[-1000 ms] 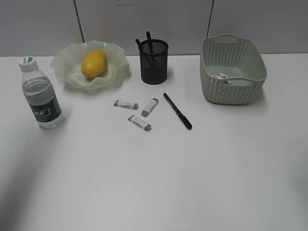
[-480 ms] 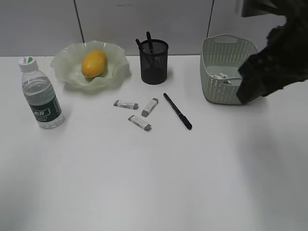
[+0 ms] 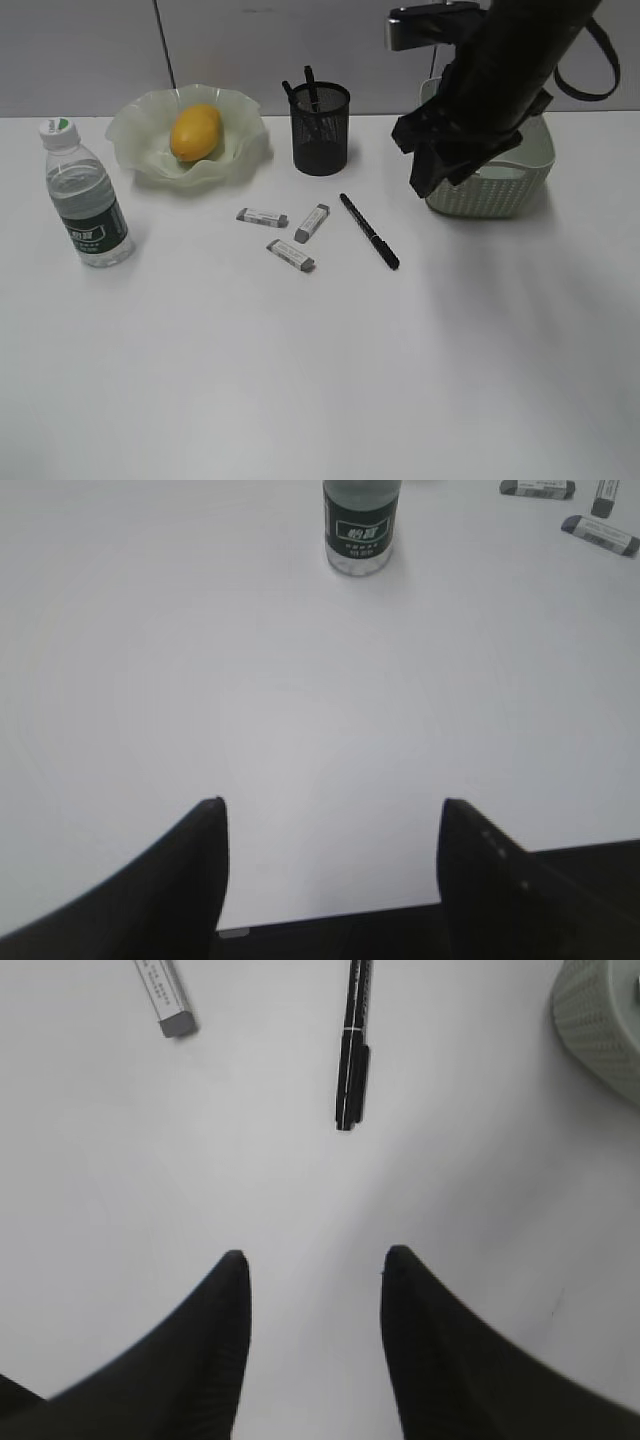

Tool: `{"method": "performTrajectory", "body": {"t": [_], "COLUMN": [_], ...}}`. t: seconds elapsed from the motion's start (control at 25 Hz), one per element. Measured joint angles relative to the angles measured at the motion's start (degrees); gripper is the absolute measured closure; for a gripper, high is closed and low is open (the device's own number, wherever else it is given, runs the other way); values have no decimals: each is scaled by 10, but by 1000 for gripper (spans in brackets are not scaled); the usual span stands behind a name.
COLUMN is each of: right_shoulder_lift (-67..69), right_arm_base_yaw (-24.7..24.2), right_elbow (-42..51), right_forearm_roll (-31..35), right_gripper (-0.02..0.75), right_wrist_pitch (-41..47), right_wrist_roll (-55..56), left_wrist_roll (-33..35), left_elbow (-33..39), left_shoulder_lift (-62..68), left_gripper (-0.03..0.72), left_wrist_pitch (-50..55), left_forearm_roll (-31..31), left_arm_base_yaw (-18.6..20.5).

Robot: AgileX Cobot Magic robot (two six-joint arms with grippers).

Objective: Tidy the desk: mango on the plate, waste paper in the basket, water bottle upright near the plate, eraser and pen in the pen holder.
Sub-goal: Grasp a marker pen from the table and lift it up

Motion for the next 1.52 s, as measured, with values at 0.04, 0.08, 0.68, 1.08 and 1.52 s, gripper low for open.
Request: {"method": "performTrajectory", "body": {"t": [0.04,0.08,0.68,1.08,1.52], "right_shoulder_lift": [10,22,136,184,246], "right_arm_base_yaw": [0,0,15,25,47], "right_elbow": [-10,-19,-55,-91,-151], "right_forearm_roll": [0,0,-20,-43,-87], "right_gripper": [386,386,390,391,394], "right_wrist_pitch": [1,1,6,-21,-22], "right_wrist_roll": [0,0,10,10,21], "left_wrist_roll": [0,0,-22,-22,-22], "left_elbow": [5,8,53,65,65], "left_shoulder_lift": [-16,-30,-171,-186,-186], "left_gripper": [190,190,198,251,252], "left_wrist_pitch": [0,0,-42,-46,-46], "left_forearm_roll": [0,0,0,1,1], "left_arm_base_yaw": [0,0,0,0,0]}}
